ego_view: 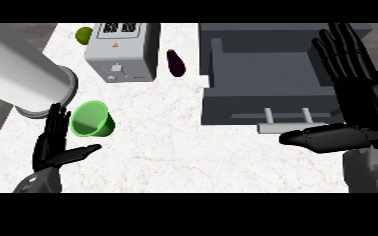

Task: Pick up the cup, place it into the drawer and close the drawer

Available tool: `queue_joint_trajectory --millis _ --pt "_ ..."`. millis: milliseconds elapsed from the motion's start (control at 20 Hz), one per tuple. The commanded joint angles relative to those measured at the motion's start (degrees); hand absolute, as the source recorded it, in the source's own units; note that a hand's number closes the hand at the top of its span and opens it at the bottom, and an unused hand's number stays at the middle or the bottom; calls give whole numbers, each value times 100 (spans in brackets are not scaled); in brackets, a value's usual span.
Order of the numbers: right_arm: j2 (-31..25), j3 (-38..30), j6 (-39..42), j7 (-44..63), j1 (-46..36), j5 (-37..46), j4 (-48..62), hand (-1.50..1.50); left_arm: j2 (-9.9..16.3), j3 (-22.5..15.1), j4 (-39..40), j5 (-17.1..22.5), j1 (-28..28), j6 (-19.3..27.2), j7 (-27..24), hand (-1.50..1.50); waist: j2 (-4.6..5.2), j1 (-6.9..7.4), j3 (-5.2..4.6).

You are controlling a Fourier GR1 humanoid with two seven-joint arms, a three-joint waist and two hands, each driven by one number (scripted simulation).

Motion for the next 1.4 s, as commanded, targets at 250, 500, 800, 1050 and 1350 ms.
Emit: queue_joint_trajectory --millis 250,500,800,1050,1350 --pt "35 33 180 -82 499 -130 -350 -150 -104 57 1102 -144 -569 66 -866 -150 19 -99 -9" --pt "-230 -300 286 -46 -342 -331 469 -150 14 69 1262 -209 -526 33 -1164 -150 46 -59 -13" --pt "-84 -118 218 -207 -58 -106 308 -150 -60 107 1303 -194 -748 -34 -1196 -150 62 -117 -18" --pt "110 66 -45 -20 1 98 54 -150 -50 65 1345 -209 -828 -566 -1042 -150 59 -130 -21" --pt "-226 -229 294 -51 -32 -193 208 -150 -152 -28 1038 -275 -653 -866 -1682 150 59 -116 -20"
